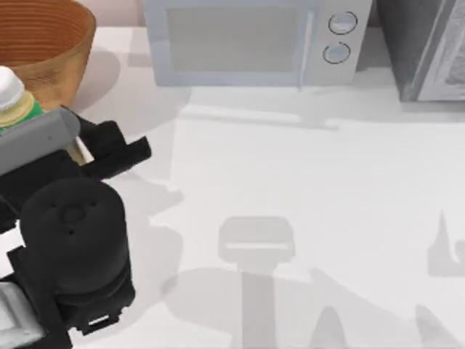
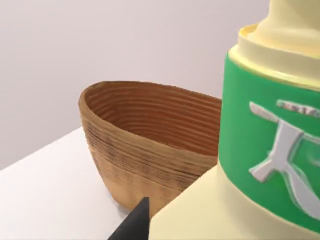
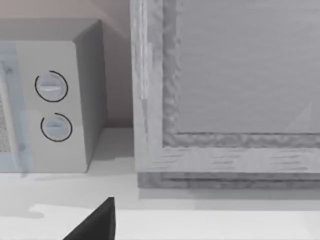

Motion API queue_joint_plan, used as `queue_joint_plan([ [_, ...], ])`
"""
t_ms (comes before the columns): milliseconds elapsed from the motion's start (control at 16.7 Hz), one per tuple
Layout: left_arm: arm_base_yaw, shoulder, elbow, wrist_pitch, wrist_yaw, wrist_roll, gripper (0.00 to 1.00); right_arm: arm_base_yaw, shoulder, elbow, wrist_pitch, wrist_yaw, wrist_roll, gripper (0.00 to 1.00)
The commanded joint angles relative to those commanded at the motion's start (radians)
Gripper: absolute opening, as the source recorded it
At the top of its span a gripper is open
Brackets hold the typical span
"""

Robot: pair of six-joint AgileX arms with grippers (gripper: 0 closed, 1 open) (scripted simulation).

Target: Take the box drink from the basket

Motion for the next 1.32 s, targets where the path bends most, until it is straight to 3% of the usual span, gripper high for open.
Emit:
queue_joint_plan([
  [240,-0.123,0.201,0.039,0.055,-0.224,-0.021,0.00,0.000,0.000,0.000,0.000,0.000,0.000,1.00],
  [420,-0.157,0.259,0.046,0.067,-0.284,-0.027,0.00,0.000,0.000,0.000,0.000,0.000,0.000,1.00],
  [600,-0.157,0.259,0.046,0.067,-0.284,-0.027,0.00,0.000,0.000,0.000,0.000,0.000,0.000,1.00],
  [660,-0.154,0.291,0.064,0.030,-0.224,-0.023,0.00,0.000,0.000,0.000,0.000,0.000,0.000,1.00],
  [900,-0.146,0.322,0.058,0.099,-0.218,0.011,0.00,0.000,0.000,0.000,0.000,0.000,0.000,1.00],
  [1080,-0.126,0.387,0.042,0.261,-0.206,0.084,0.00,0.000,0.000,0.000,0.000,0.000,0.000,1.00],
  [1320,-0.080,0.497,0.002,0.607,-0.176,0.224,0.00,0.000,0.000,0.000,0.000,0.000,0.000,1.00],
])
